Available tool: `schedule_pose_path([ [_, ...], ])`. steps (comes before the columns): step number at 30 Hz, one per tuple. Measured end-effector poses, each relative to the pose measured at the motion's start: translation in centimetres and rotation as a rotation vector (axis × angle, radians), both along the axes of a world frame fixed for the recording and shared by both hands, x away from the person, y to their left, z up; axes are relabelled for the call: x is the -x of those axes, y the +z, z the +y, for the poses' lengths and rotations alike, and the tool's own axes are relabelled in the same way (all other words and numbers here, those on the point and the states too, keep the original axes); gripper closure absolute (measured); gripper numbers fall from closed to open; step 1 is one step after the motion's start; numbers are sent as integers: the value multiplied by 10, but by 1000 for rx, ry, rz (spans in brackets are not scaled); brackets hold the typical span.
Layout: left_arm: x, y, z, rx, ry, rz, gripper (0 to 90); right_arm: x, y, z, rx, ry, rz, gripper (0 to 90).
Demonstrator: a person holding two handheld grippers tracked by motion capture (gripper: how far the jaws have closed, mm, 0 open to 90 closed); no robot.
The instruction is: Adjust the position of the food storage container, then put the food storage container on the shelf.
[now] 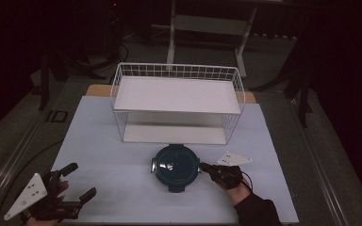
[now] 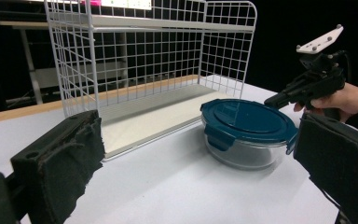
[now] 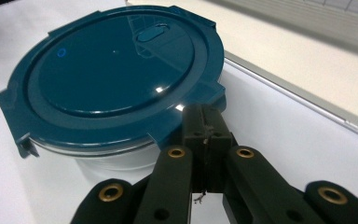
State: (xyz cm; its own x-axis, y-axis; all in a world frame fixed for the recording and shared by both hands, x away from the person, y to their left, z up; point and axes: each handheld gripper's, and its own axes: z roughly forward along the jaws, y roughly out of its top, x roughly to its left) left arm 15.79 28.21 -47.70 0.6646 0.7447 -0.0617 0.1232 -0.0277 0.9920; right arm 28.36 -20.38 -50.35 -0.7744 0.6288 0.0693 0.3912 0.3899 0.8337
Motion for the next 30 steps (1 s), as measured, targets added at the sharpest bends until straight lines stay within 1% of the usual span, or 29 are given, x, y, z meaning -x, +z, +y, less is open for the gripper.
schedule_pose_path([
  [1,0,0,0,0,0,0,15,0,0,0,0,0,0,900],
  [3,1,0,0,-3,0,-2,15,-2,-2,-1,-19,-8,5,900],
  [4,1,0,0,0,1,-4,15,-4,-2,-1,-14,-6,6,900],
  [7,1,0,0,1,1,-1,15,-3,0,-1,-9,-11,-16,888],
  [8,1,0,0,1,1,-1,15,-3,0,-1,-9,-11,-16,888],
  [9,1,0,0,20,-7,4,15,-2,5,-5,-23,-22,-24,862],
  [11,2,1,-2,16,-11,-3,15,-2,7,-8,-28,-27,-29,845],
  [12,3,2,-3,10,-13,-8,15,-1,8,-10,-37,-27,-30,820],
  [14,3,3,-6,9,-22,-4,15,1,11,-12,-50,-29,-44,750],
  [15,3,4,-8,9,-27,-2,14,2,13,-12,-62,-29,-42,710],
  [16,3,4,-9,7,-33,0,15,3,16,-13,-74,-30,-48,625],
  [17,3,4,-9,7,-33,0,15,3,16,-13,-74,-30,-48,625],
  [18,2,5,-12,13,-46,10,15,5,18,-13,-86,-26,-56,531],
  [19,2,6,-13,17,-60,18,14,7,21,-12,-94,-26,-63,499],
  [20,1,9,-16,17,-80,34,14,9,22,-13,-105,-26,-68,449],
  [21,0,11,-19,10,-86,42,14,11,24,-12,-120,-12,-71,361],
  [22,0,13,-20,3,-91,52,14,12,26,-12,-126,-10,-74,346],
  [23,-1,15,-22,-1,-97,62,14,13,26,-12,-140,-10,-77,304],
  [25,-2,20,-26,3,-91,80,11,14,28,-11,-150,11,-70,170],
  [26,-3,23,-28,0,-94,91,11,14,28,-10,-151,19,-77,124],
  [27,-3,25,-30,-5,-86,98,11,15,28,-9,-151,29,-89,123],
  [29,-5,30,-34,-13,-89,102,11,15,29,-7,-138,23,-99,115],
  [30,-6,32,-36,-14,-86,114,10,16,29,-7,-145,26,-108,115],
])
